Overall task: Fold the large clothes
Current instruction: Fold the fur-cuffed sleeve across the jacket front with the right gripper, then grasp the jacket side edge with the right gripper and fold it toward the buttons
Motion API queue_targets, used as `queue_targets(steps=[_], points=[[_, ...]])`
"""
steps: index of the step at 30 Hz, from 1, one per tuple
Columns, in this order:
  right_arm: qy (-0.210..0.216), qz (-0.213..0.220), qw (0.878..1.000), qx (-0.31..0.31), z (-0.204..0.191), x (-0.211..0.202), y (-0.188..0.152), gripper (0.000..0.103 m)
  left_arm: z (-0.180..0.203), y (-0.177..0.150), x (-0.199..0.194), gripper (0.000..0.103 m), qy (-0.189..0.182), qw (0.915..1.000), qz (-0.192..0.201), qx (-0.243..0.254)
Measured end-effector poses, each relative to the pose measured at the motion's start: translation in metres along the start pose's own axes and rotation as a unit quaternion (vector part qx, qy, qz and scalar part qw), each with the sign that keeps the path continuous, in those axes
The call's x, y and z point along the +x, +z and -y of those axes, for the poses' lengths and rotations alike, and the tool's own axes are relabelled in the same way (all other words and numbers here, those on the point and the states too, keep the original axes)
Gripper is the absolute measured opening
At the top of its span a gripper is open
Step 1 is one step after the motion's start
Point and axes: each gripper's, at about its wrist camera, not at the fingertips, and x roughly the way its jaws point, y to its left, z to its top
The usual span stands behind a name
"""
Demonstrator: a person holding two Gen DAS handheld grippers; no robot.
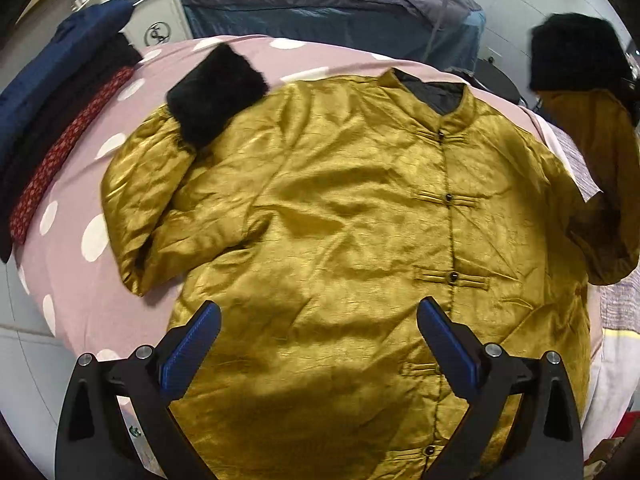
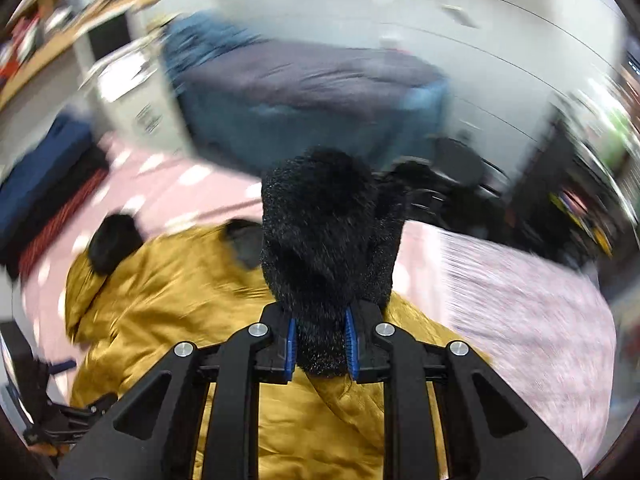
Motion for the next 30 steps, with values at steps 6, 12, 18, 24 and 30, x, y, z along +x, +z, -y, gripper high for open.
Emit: queue_targets(steps=[6, 12, 18, 24, 30], points=[[0.031, -0.067, 0.993, -0.09, -0.102, 0.062, -0.017, 0.02, -0.029, -0.01, 0.009, 0.096, 0.006, 0.9992, -0.019, -0.036], [0.03, -0.123, 0.985, -0.114, -0.143, 0.102, -0.046, 0.029, -0.036, -0.017, 0.016, 0.096, 0.004, 0.9987, -0.029, -0.041], [0.075, -0.123, 0.983, -0.115, -0.152, 0.088, -0.063, 0.086, -0.026, -0.01, 0.022, 0.096, -0.005, 0.9992, -0.034, -0.021], [0.12, -0.13, 0.983, -0.039, -0.112, 0.057, -0.087, 0.086, -0.009, 0.007, 0.021, 0.096, -0.031, 0.9992, -0.026, 0.006], [0.083, -0.102, 0.979, 0.153, 0.003, 0.023, -0.126, 0.086, 0.003, 0.032, 0.024, 0.096, -0.061, 0.9978, -0.024, 0.013]])
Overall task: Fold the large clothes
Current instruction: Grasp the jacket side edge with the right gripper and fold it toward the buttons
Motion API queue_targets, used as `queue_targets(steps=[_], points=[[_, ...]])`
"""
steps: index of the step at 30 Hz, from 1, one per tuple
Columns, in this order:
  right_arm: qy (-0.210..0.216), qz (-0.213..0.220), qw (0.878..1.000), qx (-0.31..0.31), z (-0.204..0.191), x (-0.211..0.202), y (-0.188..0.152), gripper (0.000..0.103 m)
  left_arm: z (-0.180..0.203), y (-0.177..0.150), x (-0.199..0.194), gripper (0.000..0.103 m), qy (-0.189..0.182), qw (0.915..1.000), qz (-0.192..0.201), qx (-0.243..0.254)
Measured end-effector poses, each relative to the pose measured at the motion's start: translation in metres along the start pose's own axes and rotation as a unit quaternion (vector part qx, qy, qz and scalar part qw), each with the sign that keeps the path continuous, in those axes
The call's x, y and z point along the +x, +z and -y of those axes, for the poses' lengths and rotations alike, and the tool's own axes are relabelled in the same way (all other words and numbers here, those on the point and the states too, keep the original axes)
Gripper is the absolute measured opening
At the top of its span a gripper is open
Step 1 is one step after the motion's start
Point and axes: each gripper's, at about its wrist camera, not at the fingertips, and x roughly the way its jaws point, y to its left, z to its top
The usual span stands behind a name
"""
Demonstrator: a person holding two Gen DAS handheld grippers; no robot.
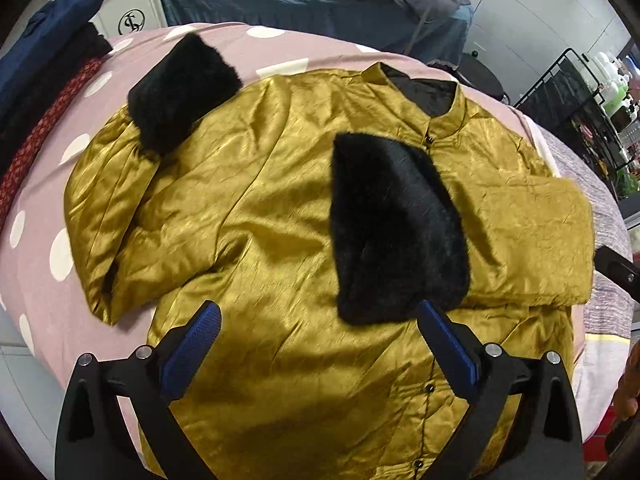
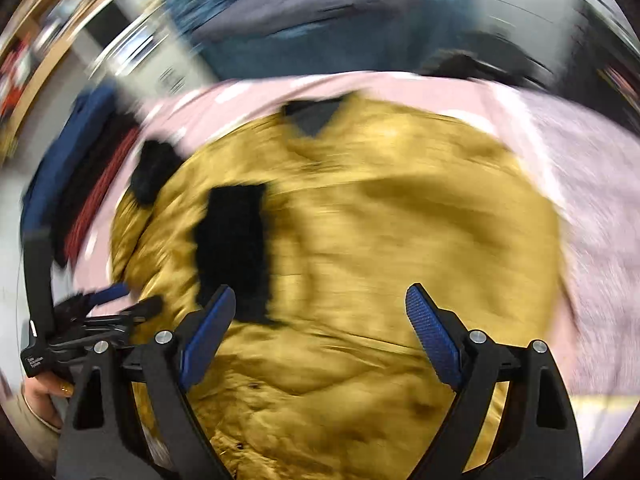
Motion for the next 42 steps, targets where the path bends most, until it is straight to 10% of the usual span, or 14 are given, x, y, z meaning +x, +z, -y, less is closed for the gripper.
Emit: queue_targets(steps=[11, 19, 21, 25, 29, 36, 38, 42], points=[[-0.045, 0.026, 0.963, 0.264, 0.181, -0.027, 0.013, 0.086, 0.036, 0.041, 0.073, 0.096, 0.049, 0.9957, -0.056, 0.054], [-0.106, -0.104, 0.964, 0.221, 0.196, 0.036, 0.092, 0.082, 0.038, 0.031, 0.116, 0.098, 0.067, 0.9899, -0.109, 0.062], [-0.117, -0.147, 0.96, 0.209, 0.192, 0.061, 0.097, 0.071, 0.033, 0.03, 0.119, 0.098, 0.057, 0.9907, -0.113, 0.05], [-0.079, -0.196, 0.946, 0.244, 0.191, 0.089, 0.09, 0.015, 0.031, 0.028, 0.122, 0.098, 0.052, 0.9908, -0.114, 0.05], [-0.114, -0.12, 0.962, 0.219, 0.195, 0.054, 0.102, 0.009, 0.029, 0.029, 0.128, 0.098, 0.048, 0.9914, -0.113, 0.046], [-0.062, -0.093, 0.932, 0.345, 0.238, 0.05, 0.09, 0.012, 0.03, 0.028, 0.132, 0.098, 0.058, 0.9912, -0.112, 0.038], [-0.058, -0.062, 0.926, 0.368, 0.237, 0.038, 0.086, 0.039, 0.029, 0.029, 0.133, 0.098, 0.058, 0.991, -0.115, 0.038], [-0.114, 0.039, 0.957, 0.264, 0.198, -0.015, 0.089, 0.059, 0.029, 0.029, 0.133, 0.098, 0.059, 0.9914, -0.112, 0.035]])
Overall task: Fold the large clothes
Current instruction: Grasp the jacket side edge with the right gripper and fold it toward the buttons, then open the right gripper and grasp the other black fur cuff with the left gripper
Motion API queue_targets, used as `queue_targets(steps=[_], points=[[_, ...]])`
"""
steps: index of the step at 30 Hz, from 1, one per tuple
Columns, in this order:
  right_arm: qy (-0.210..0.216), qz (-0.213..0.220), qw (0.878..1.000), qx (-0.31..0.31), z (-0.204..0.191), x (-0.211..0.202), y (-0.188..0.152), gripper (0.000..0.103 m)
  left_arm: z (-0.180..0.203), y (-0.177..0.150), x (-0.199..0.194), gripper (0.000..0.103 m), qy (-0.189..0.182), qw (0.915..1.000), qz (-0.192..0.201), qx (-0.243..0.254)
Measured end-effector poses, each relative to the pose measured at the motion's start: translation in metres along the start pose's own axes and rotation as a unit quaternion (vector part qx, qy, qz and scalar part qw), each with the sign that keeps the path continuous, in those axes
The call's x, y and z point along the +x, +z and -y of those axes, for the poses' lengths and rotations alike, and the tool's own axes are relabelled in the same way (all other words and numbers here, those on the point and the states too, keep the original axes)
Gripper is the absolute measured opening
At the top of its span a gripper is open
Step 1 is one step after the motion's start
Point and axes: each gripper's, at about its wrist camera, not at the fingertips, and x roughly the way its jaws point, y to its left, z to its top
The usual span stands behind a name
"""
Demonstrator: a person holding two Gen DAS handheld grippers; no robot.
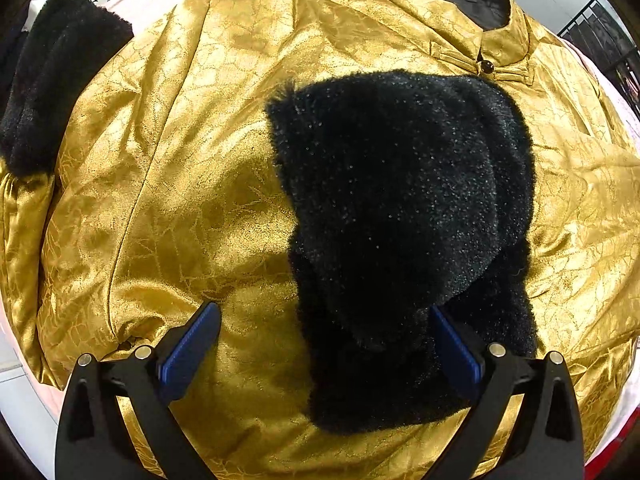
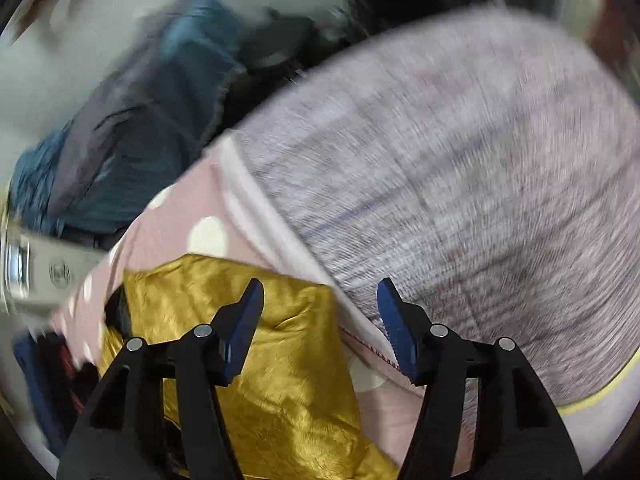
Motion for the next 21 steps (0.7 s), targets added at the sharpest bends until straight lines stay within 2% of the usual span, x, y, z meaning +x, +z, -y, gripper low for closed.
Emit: queue_targets(steps=[2, 4, 5, 7, 10, 11, 15, 18, 21], points=[[0.004, 0.016, 0.995, -0.098, -0.032, -0.014, -0.026, 0.059, -0.001, 0.0, 0.0, 0.098, 0.003, 1.0, 0.0, -0.002], [0.022, 0.005, 0.982, -0.188, -0.058, -0.016, -0.062, 0.059, 0.0, 0.002, -0.001, 0.098, 0.004, 1.0, -0.002, -0.002], [0.023, -0.006, 0.97, -0.244, -0.072, -0.011, -0.086, 0.059, 0.001, 0.003, -0.001, 0.098, 0.004, 1.0, -0.002, -0.002], [-0.002, -0.018, 0.943, -0.331, -0.089, 0.004, -0.126, 0.059, 0.002, 0.004, -0.002, 0.098, 0.003, 1.0, -0.003, 0.0], [-0.021, -0.047, 0.929, -0.367, -0.091, 0.033, -0.15, 0.059, 0.001, 0.005, -0.002, 0.098, 0.003, 1.0, -0.005, 0.003], [-0.039, -0.059, 0.924, -0.377, -0.089, 0.048, -0.155, 0.059, 0.001, 0.006, -0.002, 0.098, 0.003, 1.0, -0.007, 0.003], [-0.057, -0.075, 0.918, -0.385, -0.086, 0.075, -0.153, 0.06, 0.004, 0.009, -0.001, 0.098, 0.008, 0.9999, -0.007, 0.008], [-0.08, -0.083, 0.903, -0.414, -0.097, 0.085, -0.155, 0.065, 0.008, 0.011, -0.001, 0.098, 0.015, 0.9998, -0.006, 0.015], [-0.092, -0.09, 0.906, -0.402, -0.101, 0.083, -0.149, 0.065, 0.012, 0.015, -0.004, 0.098, 0.021, 0.9996, -0.008, 0.018]])
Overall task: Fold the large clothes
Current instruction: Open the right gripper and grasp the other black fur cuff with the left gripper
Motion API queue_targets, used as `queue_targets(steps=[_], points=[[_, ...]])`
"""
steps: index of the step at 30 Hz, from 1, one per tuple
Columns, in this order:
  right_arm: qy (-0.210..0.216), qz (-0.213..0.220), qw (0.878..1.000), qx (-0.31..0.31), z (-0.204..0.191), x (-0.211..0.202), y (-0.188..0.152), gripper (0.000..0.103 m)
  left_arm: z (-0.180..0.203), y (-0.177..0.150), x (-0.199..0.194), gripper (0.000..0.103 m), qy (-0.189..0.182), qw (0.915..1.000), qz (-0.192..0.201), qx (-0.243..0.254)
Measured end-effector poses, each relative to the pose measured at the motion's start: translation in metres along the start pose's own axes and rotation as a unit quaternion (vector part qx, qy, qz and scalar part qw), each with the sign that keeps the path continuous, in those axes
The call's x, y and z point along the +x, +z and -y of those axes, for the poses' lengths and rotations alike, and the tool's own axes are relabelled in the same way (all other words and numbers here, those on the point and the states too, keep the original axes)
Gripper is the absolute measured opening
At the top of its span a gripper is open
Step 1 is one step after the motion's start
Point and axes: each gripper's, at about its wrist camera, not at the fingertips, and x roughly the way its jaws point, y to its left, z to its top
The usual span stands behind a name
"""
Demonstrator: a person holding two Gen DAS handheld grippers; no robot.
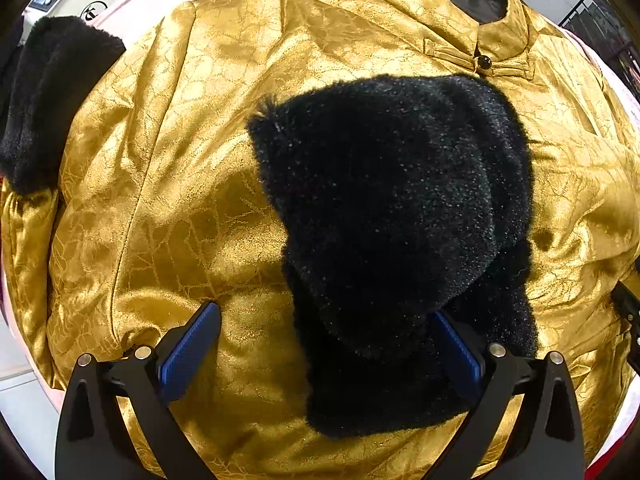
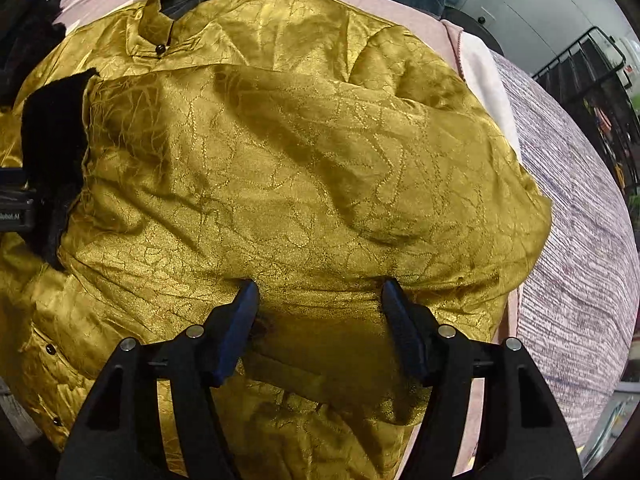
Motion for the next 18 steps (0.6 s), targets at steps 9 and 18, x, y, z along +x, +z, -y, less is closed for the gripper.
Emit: queue_targets(steps=[9, 18], points=[[0.05, 0.058, 0.996, 0.036, 0.004, -0.062, -0.034, 0.065, 0.003, -0.018, -0.054, 0.097, 0.026, 0.9967, 0.076, -0.012], [0.128, 0.051, 0.989, 0.056, -0.03, -0.086, -0.093, 0.065, -0.035, -0.084, -0.094, 0.097, 0.037, 0.9916, 0.099, -0.074]])
